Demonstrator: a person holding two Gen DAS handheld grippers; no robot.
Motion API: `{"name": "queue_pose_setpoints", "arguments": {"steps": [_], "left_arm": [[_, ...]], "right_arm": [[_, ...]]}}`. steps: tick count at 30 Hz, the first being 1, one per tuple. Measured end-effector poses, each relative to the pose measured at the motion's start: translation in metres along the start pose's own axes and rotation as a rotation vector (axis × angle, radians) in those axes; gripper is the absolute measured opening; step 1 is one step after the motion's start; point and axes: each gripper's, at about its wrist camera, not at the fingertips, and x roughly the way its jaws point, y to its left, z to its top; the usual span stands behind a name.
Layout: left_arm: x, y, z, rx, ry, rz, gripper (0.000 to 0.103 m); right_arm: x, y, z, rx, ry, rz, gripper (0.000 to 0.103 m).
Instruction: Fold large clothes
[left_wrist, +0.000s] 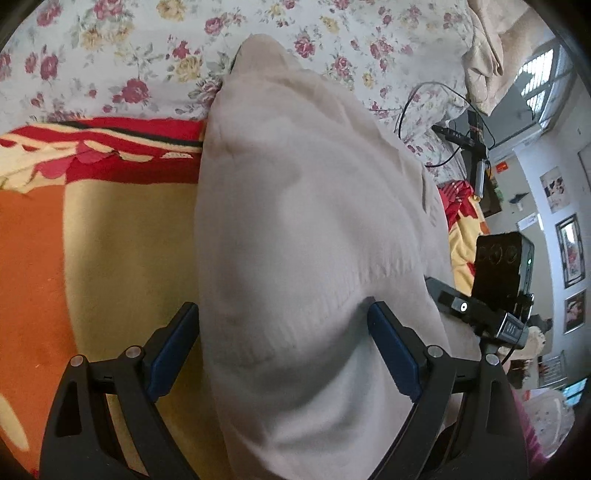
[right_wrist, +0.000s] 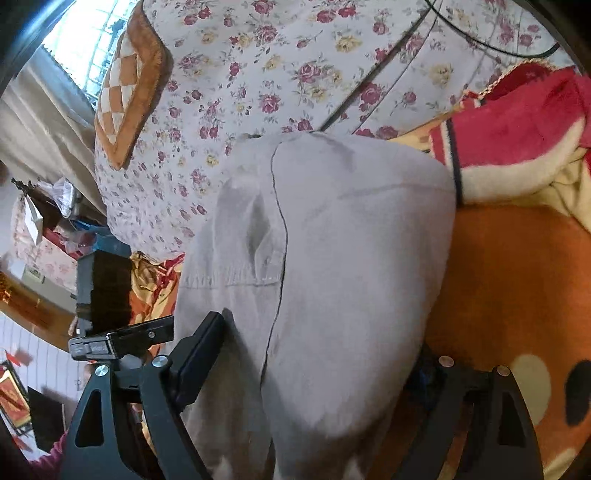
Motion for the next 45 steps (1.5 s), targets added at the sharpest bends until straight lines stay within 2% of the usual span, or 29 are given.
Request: {"name": "queue_pose_setpoints", "arguments": {"steps": [3,5,8,10,13,17,23,26,32,36,40,42,45], "left_arm": [[0.004,0.003,0.001,-0.021,0.007,-0.042,0.091],[0.003,0.000,0.000,-0.004,-0.001,-0.047,0.083],[-0.004,-0.005,-0.003,0.020,-0.031,-0.036,0.065],[-0.014,-0.008,-0.005,0.021,-0.054,-0.042,0.046],[-0.029,-0.014,-0.008,0.023,-0.075,-0.051,0.035],[-0.053,-0.027,-0.021,0.060,-0.098,-0.020,0.033],[-0.101,-0.026,-0.047,0.039,-0.125,-0.017,0.033],[-0.127,-0.029,-0.068,0.041,-0.146,0.018,0.033],[-0.152,-0.021,-0.116,0.010,-0.150,0.079,0.033],[-0.152,-0.011,-0.145,-0.009,-0.146,0.121,0.033],[-0.142,0.004,-0.168,-0.041,-0.160,0.142,0.033],[-0.138,0.003,-0.173,-0.027,-0.182,0.173,0.038],[-0.136,-0.004,-0.176,-0.007,-0.203,0.229,0.047]], "right_arm": [[0.005,-0.001,0.001,0.010,0.004,0.016,0.084],[0.005,0.004,0.000,-0.013,0.000,0.011,0.071],[0.002,0.013,0.001,-0.044,-0.011,0.004,0.052],[-0.001,0.019,0.002,-0.059,-0.019,0.001,0.044],[-0.009,0.026,0.003,-0.041,-0.030,0.032,0.036],[-0.019,0.049,0.001,-0.070,-0.038,0.060,0.031],[-0.027,0.091,-0.014,-0.104,-0.020,0.111,0.030],[-0.029,0.110,-0.028,-0.120,-0.004,0.134,0.030],[-0.017,0.144,-0.061,-0.155,0.063,0.143,0.030],[0.000,0.155,-0.087,-0.188,0.119,0.100,0.030],[0.013,0.159,-0.109,-0.258,0.123,-0.006,0.032],[0.016,0.159,-0.116,-0.292,0.109,-0.055,0.037],[0.020,0.152,-0.117,-0.294,0.094,-0.100,0.054]]}}
